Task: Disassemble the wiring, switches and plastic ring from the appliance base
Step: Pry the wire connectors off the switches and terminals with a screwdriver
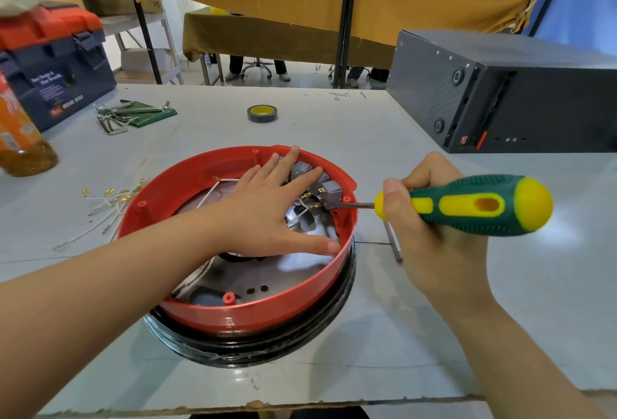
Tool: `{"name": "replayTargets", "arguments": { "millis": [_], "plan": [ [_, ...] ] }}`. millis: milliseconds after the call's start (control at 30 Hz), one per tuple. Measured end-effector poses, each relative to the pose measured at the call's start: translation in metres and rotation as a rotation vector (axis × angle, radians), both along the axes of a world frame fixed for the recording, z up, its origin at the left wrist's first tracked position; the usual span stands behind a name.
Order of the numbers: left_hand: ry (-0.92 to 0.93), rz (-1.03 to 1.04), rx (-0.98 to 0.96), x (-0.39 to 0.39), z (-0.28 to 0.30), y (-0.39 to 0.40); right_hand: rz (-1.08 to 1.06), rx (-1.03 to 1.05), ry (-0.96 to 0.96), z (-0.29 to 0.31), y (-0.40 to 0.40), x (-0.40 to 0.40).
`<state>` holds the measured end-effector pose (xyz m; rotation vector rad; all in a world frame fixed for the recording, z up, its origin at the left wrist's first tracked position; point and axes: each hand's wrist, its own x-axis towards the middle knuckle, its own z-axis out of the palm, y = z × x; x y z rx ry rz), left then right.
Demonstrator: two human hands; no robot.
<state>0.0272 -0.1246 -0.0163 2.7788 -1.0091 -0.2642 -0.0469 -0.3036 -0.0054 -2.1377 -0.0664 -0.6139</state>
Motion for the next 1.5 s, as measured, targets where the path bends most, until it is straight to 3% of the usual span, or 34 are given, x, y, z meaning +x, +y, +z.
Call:
{"name": "replayTargets", "arguments": {
  "millis": [67, 133, 767, 1067, 1367, 1500],
  "plan": [
    [0.004, -0.001, 0.000, 0.000, 0.001, 0.000, -0.015, 0.106, -0.358, -0.014, 0.004, -0.020],
    [0.009, 0.001, -0.002, 0.000, 0.001, 0.000, 0.035, 0.144, -0.450, -0.019, 0.010, -0.031],
    [-0.014, 0.003, -0.022, 0.003, -0.002, 0.001, -0.067, 0.289, -0.466, -0.025, 0.015, -0.024],
    [-0.096, 0.046, 0.023, 0.004, 0.013, -0.001, -0.010, 0.138, -0.389, -0.014, 0.009, -0.025],
    [-0.102, 0.185, 0.029, 0.030, 0.036, 0.035, -0.021, 0.157, -0.332, -0.008, 0.007, -0.019],
    [-0.210, 0.215, 0.032, 0.033, 0.028, 0.042, -0.006, 0.163, -0.316, -0.004, 0.005, -0.017]
  ]
}}
